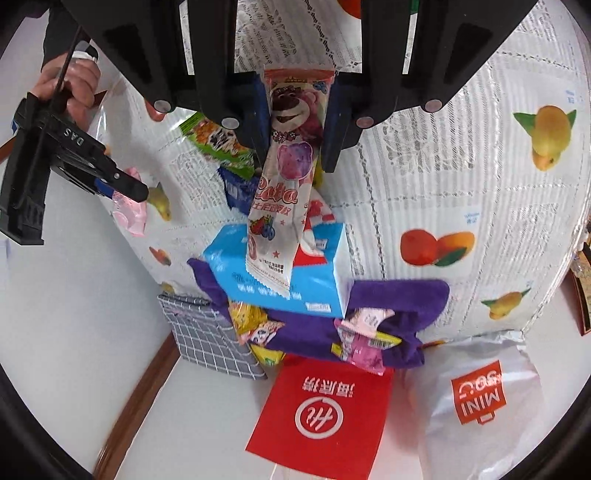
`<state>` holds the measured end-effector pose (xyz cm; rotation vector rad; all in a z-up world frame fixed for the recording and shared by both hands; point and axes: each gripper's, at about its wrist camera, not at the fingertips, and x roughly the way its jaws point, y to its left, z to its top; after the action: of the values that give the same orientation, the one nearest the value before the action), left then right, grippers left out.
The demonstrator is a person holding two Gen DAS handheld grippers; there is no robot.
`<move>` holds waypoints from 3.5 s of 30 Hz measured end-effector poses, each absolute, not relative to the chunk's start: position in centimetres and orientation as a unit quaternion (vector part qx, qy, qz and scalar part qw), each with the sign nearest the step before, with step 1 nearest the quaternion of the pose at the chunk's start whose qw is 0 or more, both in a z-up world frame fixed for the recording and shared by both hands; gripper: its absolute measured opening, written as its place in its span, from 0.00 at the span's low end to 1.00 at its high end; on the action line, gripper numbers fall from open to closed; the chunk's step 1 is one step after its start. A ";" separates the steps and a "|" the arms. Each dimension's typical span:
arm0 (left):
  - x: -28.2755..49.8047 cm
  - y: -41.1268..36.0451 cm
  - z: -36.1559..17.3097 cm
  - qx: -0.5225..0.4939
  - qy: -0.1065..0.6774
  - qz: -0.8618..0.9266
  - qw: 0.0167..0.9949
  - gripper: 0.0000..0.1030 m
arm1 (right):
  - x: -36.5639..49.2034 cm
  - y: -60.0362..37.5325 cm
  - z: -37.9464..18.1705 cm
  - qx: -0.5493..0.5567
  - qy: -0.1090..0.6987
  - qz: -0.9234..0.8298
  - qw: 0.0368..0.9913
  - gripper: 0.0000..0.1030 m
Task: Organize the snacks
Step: 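Grasp the pink-and-white candy stick packet with the left gripper while the right holds the candy, then carry the pink candy and candy stick packet over the purple towel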
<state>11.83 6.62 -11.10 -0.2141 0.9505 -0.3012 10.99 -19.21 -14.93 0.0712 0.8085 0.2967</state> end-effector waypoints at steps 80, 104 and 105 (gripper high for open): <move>24.2 7.8 -4.0 -0.117 0.412 -0.118 0.896 0.24 | 27.1 -13.7 -6.9 0.050 0.365 0.191 0.910 0.39; 33.7 9.7 -8.7 -0.131 0.452 -0.096 0.877 0.24 | 38.5 -10.8 -11.3 0.034 0.425 0.228 0.875 0.39; 33.9 9.7 -9.0 -0.134 0.452 -0.097 0.877 0.24 | 38.7 -10.8 -11.7 0.035 0.433 0.230 0.871 0.39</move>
<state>33.86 9.74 -8.97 -0.2786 0.9438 -0.2017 38.74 -10.82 -11.66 0.0741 0.9050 0.4817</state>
